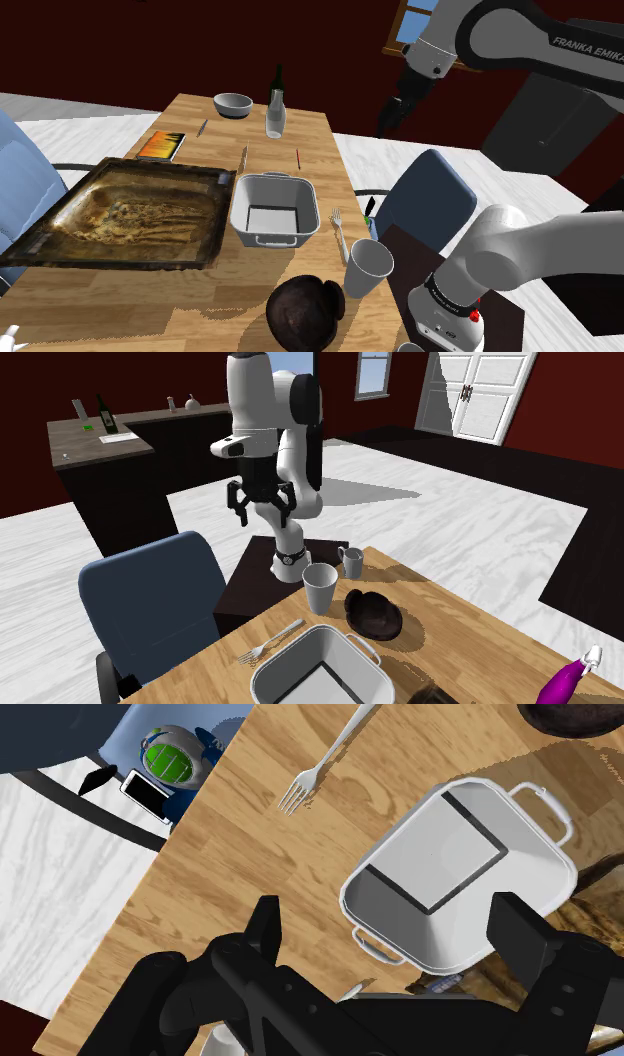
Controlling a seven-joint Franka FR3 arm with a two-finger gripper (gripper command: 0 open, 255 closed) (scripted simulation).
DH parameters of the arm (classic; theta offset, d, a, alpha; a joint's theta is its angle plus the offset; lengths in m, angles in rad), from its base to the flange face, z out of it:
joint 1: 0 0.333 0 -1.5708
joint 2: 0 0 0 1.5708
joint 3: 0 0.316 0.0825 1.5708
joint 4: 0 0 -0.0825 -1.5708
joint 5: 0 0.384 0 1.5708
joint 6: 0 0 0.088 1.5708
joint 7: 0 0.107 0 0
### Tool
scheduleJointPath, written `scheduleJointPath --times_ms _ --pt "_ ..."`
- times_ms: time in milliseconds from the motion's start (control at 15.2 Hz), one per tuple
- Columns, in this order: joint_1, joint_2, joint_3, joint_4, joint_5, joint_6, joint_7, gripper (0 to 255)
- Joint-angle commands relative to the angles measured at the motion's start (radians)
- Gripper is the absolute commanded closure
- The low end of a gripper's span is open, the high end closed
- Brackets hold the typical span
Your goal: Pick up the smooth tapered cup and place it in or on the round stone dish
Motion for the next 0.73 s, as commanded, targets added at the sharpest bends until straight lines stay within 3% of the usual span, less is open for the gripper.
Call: scheduleJointPath --times_ms 0,660 --pt "0.000 0.000 0.000 0.000 0.000 0.000 0.000 0" --pt "0.063 -0.127 0.198 -0.288 0.070 0.116 0.183 0"
